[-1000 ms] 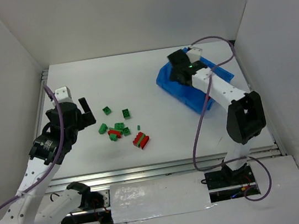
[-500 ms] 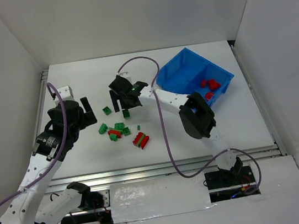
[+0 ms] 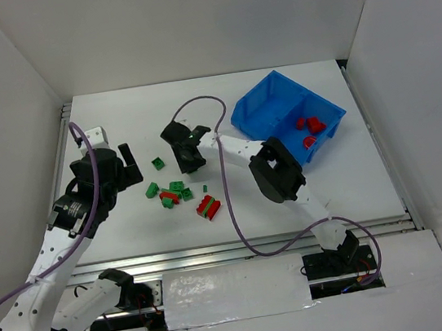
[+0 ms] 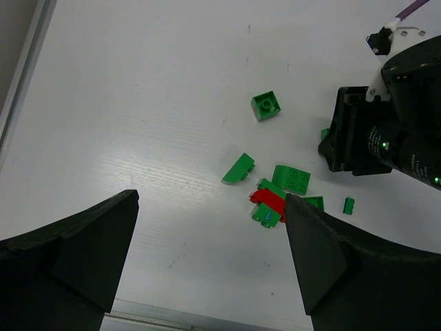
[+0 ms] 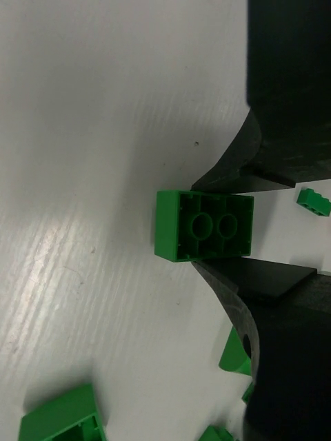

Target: Sort the legos into containers by color

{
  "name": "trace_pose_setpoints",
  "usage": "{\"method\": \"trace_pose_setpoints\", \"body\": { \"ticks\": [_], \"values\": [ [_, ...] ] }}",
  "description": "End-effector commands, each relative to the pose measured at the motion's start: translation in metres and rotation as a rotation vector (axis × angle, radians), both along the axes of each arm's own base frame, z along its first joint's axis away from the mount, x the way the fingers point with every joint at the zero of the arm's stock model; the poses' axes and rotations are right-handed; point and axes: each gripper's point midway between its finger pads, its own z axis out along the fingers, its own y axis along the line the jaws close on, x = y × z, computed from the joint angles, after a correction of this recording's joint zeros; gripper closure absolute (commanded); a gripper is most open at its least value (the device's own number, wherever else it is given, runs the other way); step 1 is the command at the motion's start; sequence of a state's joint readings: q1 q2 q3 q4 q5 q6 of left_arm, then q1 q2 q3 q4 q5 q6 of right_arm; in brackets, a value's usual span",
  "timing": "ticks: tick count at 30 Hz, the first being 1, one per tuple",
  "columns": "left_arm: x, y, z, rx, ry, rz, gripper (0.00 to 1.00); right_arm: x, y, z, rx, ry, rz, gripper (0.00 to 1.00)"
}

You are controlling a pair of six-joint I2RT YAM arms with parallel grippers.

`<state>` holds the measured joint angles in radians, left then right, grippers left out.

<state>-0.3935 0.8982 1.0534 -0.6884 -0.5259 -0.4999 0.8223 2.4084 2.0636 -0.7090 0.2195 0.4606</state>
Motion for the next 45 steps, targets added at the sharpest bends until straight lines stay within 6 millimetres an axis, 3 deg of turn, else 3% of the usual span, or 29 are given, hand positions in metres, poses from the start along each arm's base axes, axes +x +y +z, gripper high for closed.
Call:
{"method": "trace_pose_setpoints", "body": {
  "ticks": [1,5,8,9,12,13,15,16,20,21,23,24,26,27,29,30,31,32,33,34,35,36,37,38,39,40,45],
  "values": [
    [0.002,0.003,0.009,-0.003,-0.038,0.014,0.0,0.0,0.003,0.023,0.037,-0.039,0.008,0.58],
    [0.002,0.004,0.008,-0.002,-0.036,0.022,0.0,0.019,0.005,0.051,0.126,-0.08,-0.015,0.69],
    [0.003,0.006,0.006,0.005,-0.028,0.033,0.01,0.042,-0.012,0.086,0.193,-0.139,-0.069,0.72],
    [0.004,0.007,0.006,0.009,-0.027,0.04,0.0,0.048,-0.02,0.11,0.21,-0.179,-0.088,0.72],
    [0.008,0.003,0.004,-0.004,-0.009,0.045,0.0,0.078,-0.073,0.15,0.198,-0.262,-0.221,0.72],
    [0.012,-0.001,0.0,-0.017,0.016,0.049,0.01,0.095,-0.103,0.157,0.201,-0.267,-0.301,0.71],
    [0.016,-0.007,0.003,-0.051,0.041,0.05,0.01,0.107,-0.14,0.163,0.187,-0.26,-0.386,0.7],
    [0.022,-0.015,-0.004,-0.078,0.078,0.05,0.01,0.117,-0.172,0.161,0.161,-0.252,-0.455,0.69],
    [0.044,-0.031,-0.008,-0.155,0.138,0.103,0.0,0.139,-0.233,0.164,0.104,-0.272,-0.579,0.65],
    [0.056,-0.038,-0.019,-0.164,0.168,0.121,0.0,0.143,-0.243,0.162,0.088,-0.275,-0.6,0.57],
    [0.076,-0.046,-0.011,-0.183,0.157,0.126,0.0,0.154,-0.265,0.164,0.08,-0.285,-0.631,0.5],
    [0.088,-0.05,-0.028,-0.167,0.208,0.146,0.0,0.157,-0.27,0.167,0.082,-0.289,-0.63,0.28],
    [0.109,-0.054,-0.022,-0.175,0.211,0.163,0.01,0.165,-0.276,0.174,0.087,-0.299,-0.622,0.04],
    [0.117,-0.055,-0.043,-0.156,0.271,0.184,0.0,0.166,-0.279,0.177,0.081,-0.305,-0.626,0.0],
    [0.134,-0.058,-0.044,-0.173,0.27,0.198,0.01,0.165,-0.281,0.192,0.083,-0.326,-0.626,0.0],
    [0.146,-0.057,-0.06,-0.17,0.293,0.21,0.0,0.165,-0.28,0.2,0.101,-0.342,-0.619,0.0],
    [0.153,-0.056,-0.064,-0.175,0.298,0.217,0.0,0.161,-0.276,0.196,0.116,-0.32,-0.601,0.0],
    [0.158,-0.058,-0.072,-0.182,0.317,0.214,0.0,0.155,-0.273,0.21,0.147,-0.331,-0.587,0.0],
    [0.165,-0.053,-0.094,-0.169,0.363,0.234,0.0,0.15,-0.267,0.214,0.171,-0.325,-0.571,0.0],
    [0.172,-0.052,-0.097,-0.173,0.371,0.24,0.0,0.14,-0.256,0.205,0.196,-0.281,-0.534,0.0],
    [0.177,-0.051,-0.117,-0.156,0.414,0.249,0.0,0.127,-0.25,0.224,0.231,-0.303,-0.501,0.0],
    [0.182,-0.047,-0.125,-0.154,0.43,0.258,0.0,0.121,-0.235,0.231,0.267,-0.316,-0.456,0.0],
    [0.188,-0.047,-0.128,-0.154,0.436,0.26,0.0,0.1,-0.226,0.231,0.284,-0.294,-0.409,0.0],
    [0.191,-0.049,-0.146,-0.153,0.477,0.253,0.0,0.088,-0.211,0.232,0.295,-0.294,-0.371,0.0],
    [0.193,-0.051,-0.153,-0.156,0.49,0.251,0.01,0.078,-0.204,0.22,0.29,-0.277,-0.351,0.0],
    [0.197,-0.052,-0.162,-0.157,0.509,0.25,0.03,0.067,-0.199,0.234,0.307,-0.302,-0.326,0.0],
    [0.186,-0.059,-0.182,-0.192,0.542,0.282,0.08,0.037,-0.173,0.23,0.289,-0.286,-0.251,0.0]
  ]
}}
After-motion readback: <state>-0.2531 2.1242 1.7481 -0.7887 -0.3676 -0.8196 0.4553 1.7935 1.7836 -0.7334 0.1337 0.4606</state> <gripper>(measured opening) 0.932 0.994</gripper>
